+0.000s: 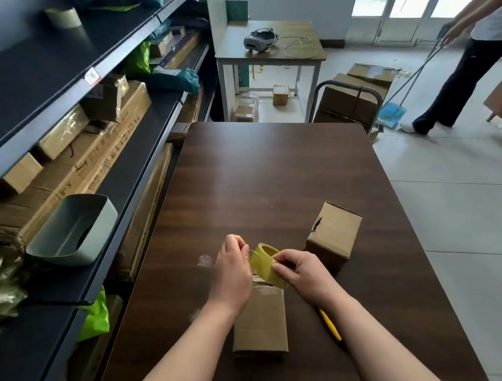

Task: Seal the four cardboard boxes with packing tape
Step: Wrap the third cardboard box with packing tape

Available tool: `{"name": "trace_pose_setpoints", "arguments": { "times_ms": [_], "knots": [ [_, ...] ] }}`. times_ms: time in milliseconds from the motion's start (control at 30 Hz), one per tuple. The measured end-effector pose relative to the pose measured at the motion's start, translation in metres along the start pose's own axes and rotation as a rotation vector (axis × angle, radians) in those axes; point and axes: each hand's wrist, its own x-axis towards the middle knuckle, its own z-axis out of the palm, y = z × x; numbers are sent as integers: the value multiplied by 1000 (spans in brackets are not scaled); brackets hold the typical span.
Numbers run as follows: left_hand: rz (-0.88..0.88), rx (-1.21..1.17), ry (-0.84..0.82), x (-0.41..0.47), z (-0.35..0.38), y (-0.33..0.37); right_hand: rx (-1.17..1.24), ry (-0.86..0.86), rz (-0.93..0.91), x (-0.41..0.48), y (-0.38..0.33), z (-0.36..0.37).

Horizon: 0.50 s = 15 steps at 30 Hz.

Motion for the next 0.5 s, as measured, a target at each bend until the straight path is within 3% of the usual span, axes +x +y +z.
{"name": "trace_pose_setpoints", "arguments": {
  "times_ms": [200,400,500],
  "knots": [
    [179,69,-40,8,-5,-10,71,-141,2,4,-1,-11],
    [87,-194,-43,16,-13,-14,218,-167,44,7,-1,-17],
    [43,-205,0,16,-12,-18,269,-174,63,9,-3,-19]
  ]
}}
